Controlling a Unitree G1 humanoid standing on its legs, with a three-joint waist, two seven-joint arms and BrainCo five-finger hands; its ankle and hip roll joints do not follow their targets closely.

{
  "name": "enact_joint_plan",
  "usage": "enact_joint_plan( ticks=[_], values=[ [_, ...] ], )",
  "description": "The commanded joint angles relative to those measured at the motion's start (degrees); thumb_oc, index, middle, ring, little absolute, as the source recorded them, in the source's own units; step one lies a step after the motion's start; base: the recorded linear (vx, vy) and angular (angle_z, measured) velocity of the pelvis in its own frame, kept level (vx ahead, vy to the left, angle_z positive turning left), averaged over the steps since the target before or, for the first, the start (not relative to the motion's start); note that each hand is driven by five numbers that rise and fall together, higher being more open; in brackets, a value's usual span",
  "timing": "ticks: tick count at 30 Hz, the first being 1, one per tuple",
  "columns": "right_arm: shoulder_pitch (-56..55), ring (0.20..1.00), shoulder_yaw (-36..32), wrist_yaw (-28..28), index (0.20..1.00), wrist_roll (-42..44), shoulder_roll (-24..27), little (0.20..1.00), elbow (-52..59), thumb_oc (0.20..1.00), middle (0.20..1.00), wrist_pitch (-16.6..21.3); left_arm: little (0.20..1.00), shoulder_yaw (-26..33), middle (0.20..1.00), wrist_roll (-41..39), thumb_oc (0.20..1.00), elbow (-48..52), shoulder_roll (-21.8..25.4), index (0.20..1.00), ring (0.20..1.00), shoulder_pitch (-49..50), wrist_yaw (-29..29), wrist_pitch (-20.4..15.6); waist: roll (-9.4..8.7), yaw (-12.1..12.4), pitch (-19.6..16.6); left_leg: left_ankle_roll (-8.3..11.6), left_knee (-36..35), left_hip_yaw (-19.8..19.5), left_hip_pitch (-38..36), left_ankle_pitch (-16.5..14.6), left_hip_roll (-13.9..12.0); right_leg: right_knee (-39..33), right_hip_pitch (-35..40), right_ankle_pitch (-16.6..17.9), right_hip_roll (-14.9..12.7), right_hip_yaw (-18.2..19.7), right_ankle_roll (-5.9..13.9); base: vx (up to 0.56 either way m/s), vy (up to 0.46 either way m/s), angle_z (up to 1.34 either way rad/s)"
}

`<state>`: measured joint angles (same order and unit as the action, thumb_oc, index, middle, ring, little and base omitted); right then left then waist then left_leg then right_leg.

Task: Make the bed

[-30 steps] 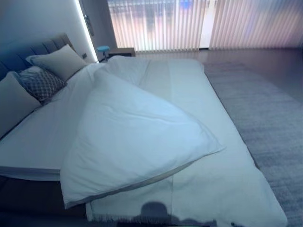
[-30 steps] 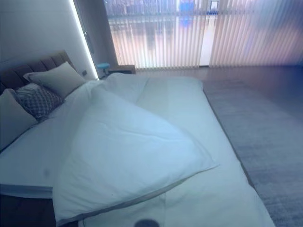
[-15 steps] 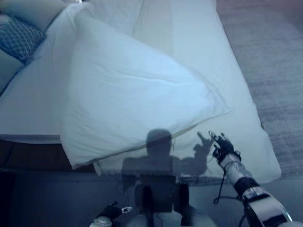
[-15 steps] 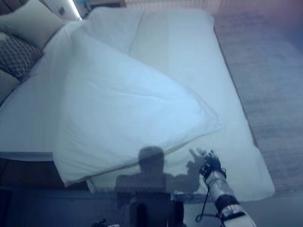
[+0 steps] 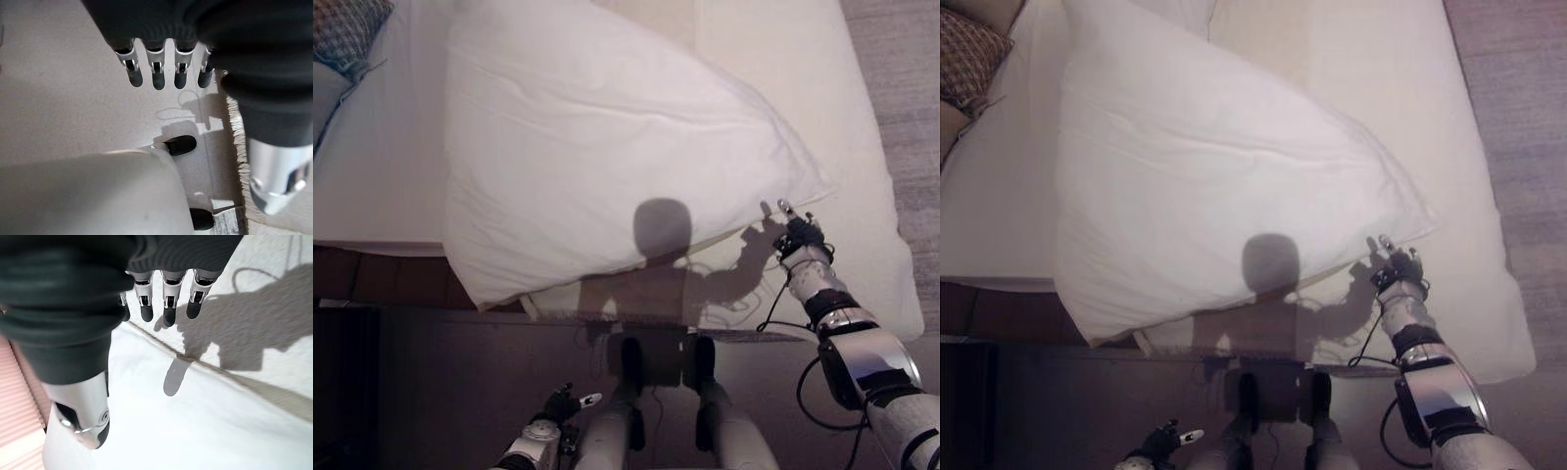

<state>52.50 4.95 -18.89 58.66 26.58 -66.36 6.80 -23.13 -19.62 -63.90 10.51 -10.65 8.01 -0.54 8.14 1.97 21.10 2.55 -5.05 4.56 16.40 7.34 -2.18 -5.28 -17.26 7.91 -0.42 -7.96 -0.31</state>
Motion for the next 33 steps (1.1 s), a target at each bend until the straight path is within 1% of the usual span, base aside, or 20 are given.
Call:
enact_joint_plan(
  ticks=[1, 5, 10, 11, 17, 18, 19, 20, 21, 23, 26, 27, 28, 30, 31, 32, 33],
  values=[
    [6.4, 1.000, 0.5, -1.1, 1.000, 1.6, 2.9, 1.000, -2.1, 1.000, 1.000, 3.0, 1.000, -3.8, 1.000, -2.2, 1.000, 0.0, -0.3, 1.000, 1.000, -1.8, 1.2, -0.4, -2.76, 1.5, 1.1, -0.41, 0.0, -0.6, 1.2, -2.1, 5.1, 3.2, -1.5, -2.9, -1.4, 1.3, 5.69, -0.01, -0.011, 0.04],
    [12.4, 1.000, 2.0, -2.6, 1.000, 0.5, 5.5, 1.000, -5.0, 1.000, 1.000, 2.5, 1.000, -5.2, 1.000, -3.7, 1.000, 2.3, -0.3, 1.000, 1.000, -2.6, 1.9, -1.0, -2.51, 2.4, 2.6, -0.24, 0.0, -1.4, 3.9, -1.6, 5.1, 4.6, -4.2, -3.3, -1.3, 0.4, 5.57, -0.01, -0.021, 0.10],
    [15.4, 1.000, 3.0, -3.4, 1.000, -0.4, 7.0, 1.000, -5.9, 1.000, 1.000, 2.2, 1.000, -6.3, 1.000, -4.3, 1.000, 4.4, -0.3, 1.000, 1.000, -3.2, 2.4, -1.4, -2.24, 2.9, 3.6, -0.17, 0.0, -2.2, 6.1, -1.0, 5.1, 5.3, -6.2, -3.3, -1.5, -0.6, 5.58, -0.02, -0.029, 0.15],
    [17.5, 1.000, 3.6, -3.9, 1.000, -0.7, 8.1, 1.000, -6.0, 1.000, 1.000, 2.1, 1.000, -7.1, 1.000, -4.8, 1.000, 6.4, -0.1, 1.000, 1.000, -3.4, 2.7, -1.7, -1.87, 3.4, 4.5, -0.11, 0.0, -2.6, 7.5, -0.5, 5.3, 5.9, -7.5, -3.4, -1.6, -1.1, 5.56, -0.02, -0.013, 0.20],
    [23.8, 1.000, 5.5, -4.9, 1.000, -0.8, 10.8, 1.000, -6.5, 1.000, 1.000, 2.6, 1.000, -8.7, 1.000, -6.4, 1.000, 10.2, 0.2, 1.000, 1.000, -4.6, 3.7, -2.5, -0.11, 4.4, 6.5, -0.04, 0.0, -4.6, 11.9, 0.6, 5.9, 9.2, -12.8, -4.6, -2.5, -2.7, 5.29, -0.02, -0.007, 0.14],
    [23.8, 1.000, 5.5, -4.8, 1.000, -0.8, 10.8, 1.000, -6.5, 1.000, 1.000, 2.6, 1.000, -8.7, 1.000, -6.4, 1.000, 10.2, 0.1, 1.000, 1.000, -4.6, 3.7, -2.5, -0.10, 4.4, 6.4, -0.04, 0.0, -4.6, 12.0, 0.6, 5.9, 9.3, -12.8, -4.6, -2.5, -2.7, 5.29, -0.03, 0.005, 0.14],
    [26.1, 1.000, 6.6, -5.2, 1.000, -1.0, 11.8, 1.000, -6.8, 1.000, 1.000, 2.7, 1.000, -9.2, 1.000, -7.1, 1.000, 11.3, 0.2, 1.000, 1.000, -4.9, 4.1, -2.8, 0.52, 4.9, 7.2, 0.09, 0.0, -5.0, 13.5, 1.0, 5.9, 10.4, -14.6, -4.9, -2.9, -3.1, 5.19, -0.02, 0.001, 0.09],
    [26.1, 1.000, 6.6, -5.2, 1.000, -1.0, 11.9, 1.000, -6.8, 1.000, 1.000, 2.7, 1.000, -9.2, 1.000, -7.1, 1.000, 11.3, 0.1, 1.000, 1.000, -4.9, 4.1, -2.8, 0.53, 4.8, 7.2, 0.09, 0.0, -5.0, 13.6, 1.0, 5.9, 10.4, -14.7, -5.0, -2.9, -3.1, 5.19, -0.03, 0.015, 0.10],
    [28.2, 1.000, 7.7, -5.5, 1.000, -1.4, 12.5, 1.000, -6.9, 1.000, 1.000, 2.7, 1.000, -9.9, 1.000, -7.4, 1.000, 12.1, 0.1, 1.000, 1.000, -5.4, 4.4, -3.0, 1.11, 5.2, 7.9, 0.23, 0.0, -5.6, 14.9, 1.4, 6.1, 11.0, -16.1, -5.2, -3.2, -3.4, 5.15, -0.01, 0.014, 0.11],
    [30.2, 1.000, 9.2, -5.9, 1.000, -2.4, 13.5, 1.000, -7.1, 1.000, 1.000, 2.5, 1.000, -10.3, 1.000, -7.6, 1.000, 12.8, 0.0, 1.000, 1.000, -5.7, 4.8, -3.2, 1.47, 5.5, 8.6, 0.42, 0.0, -5.9, 16.2, 1.9, 6.2, 11.6, -17.3, -5.4, -3.5, -3.8, 5.12, -0.02, 0.017, 0.12],
    [33.0, 1.000, 12.2, -6.1, 1.000, -4.4, 14.4, 1.000, -7.9, 1.000, 1.000, 1.6, 1.000, -11.2, 1.000, -7.6, 1.000, 13.7, 0.1, 1.000, 1.000, -6.1, 5.2, -3.6, 1.91, 5.8, 8.7, 0.65, 0.1, -6.5, 19.0, 2.5, 6.4, 12.4, -20.1, -5.7, -4.1, -4.3, 5.05, 0.00, 0.023, 0.11],
    [33.6, 1.000, 13.3, -6.3, 1.000, -5.6, 14.8, 1.000, -8.7, 1.000, 1.000, 0.8, 1.000, -11.5, 1.000, -7.8, 1.000, 14.4, 0.3, 1.000, 1.000, -6.0, 5.5, -3.8, 1.87, 6.0, 8.7, 0.69, 0.1, -6.7, 19.8, 2.7, 6.5, 12.7, -20.9, -5.7, -4.2, -4.4, 5.05, 0.08, -0.016, 0.09],
    [34.6, 1.000, 14.7, -6.2, 1.000, -7.0, 15.4, 1.000, -9.5, 1.000, 1.000, -0.1, 1.000, -11.6, 1.000, -8.1, 1.000, 14.7, 0.4, 1.000, 1.000, -6.1, 5.6, -3.9, 1.74, 6.0, 8.7, 1.03, 0.0, -7.3, 19.7, 1.6, 6.5, 13.1, -21.0, -7.1, -4.3, -3.8, 5.36, 0.08, -0.023, 0.11],
    [35.7, 1.000, 16.9, -5.6, 1.000, -8.7, 15.6, 1.000, -9.9, 1.000, 1.000, -1.3, 1.000, -11.8, 1.000, -8.7, 1.000, 15.8, 0.5, 1.000, 1.000, -6.1, 6.0, -4.3, 1.88, 6.1, 8.7, 1.06, 0.1, -7.7, 21.0, 2.0, 6.6, 14.1, -22.6, -7.4, -4.7, -4.0, 5.28, 0.05, 0.002, 0.17],
    [36.2, 0.875, 17.5, -5.5, 0.875, -9.1, 15.6, 0.875, -9.9, 0.875, 0.875, -1.5, 1.000, -11.8, 1.000, -8.9, 1.000, 16.2, 0.5, 1.000, 1.000, -6.2, 6.2, -4.5, 1.94, 6.1, 8.7, 1.06, 0.2, -7.8, 21.6, 2.1, 6.7, 14.4, -23.2, -7.5, -4.8, -4.1, 5.25, 0.01, 0.012, 0.18],
    [36.5, 0.398, 18.1, -5.4, 0.398, -9.3, 15.8, 0.398, -9.9, 0.398, 0.398, -1.7, 1.000, -12.1, 1.000, -9.1, 1.000, 16.7, 0.5, 1.000, 1.000, -6.1, 6.2, -4.6, 2.01, 6.2, 8.7, 1.11, 0.3, -7.9, 22.0, 2.2, 6.8, 14.9, -23.9, -7.8, -5.0, -4.1, 5.19, 0.01, 0.009, 0.15],
    [36.7, 0.200, 18.4, -5.4, 0.200, -9.4, 15.8, 0.200, -9.9, 0.200, 0.200, -1.7, 1.000, -12.2, 1.000, -9.2, 1.000, 16.9, 0.5, 1.000, 1.000, -6.1, 6.3, -4.6, 1.97, 6.2, 8.7, 1.21, 0.4, -7.9, 22.5, 2.2, 6.9, 14.9, -24.1, -7.8, -5.2, -4.2, 5.21, 0.01, 0.009, 0.16]
  ],
)
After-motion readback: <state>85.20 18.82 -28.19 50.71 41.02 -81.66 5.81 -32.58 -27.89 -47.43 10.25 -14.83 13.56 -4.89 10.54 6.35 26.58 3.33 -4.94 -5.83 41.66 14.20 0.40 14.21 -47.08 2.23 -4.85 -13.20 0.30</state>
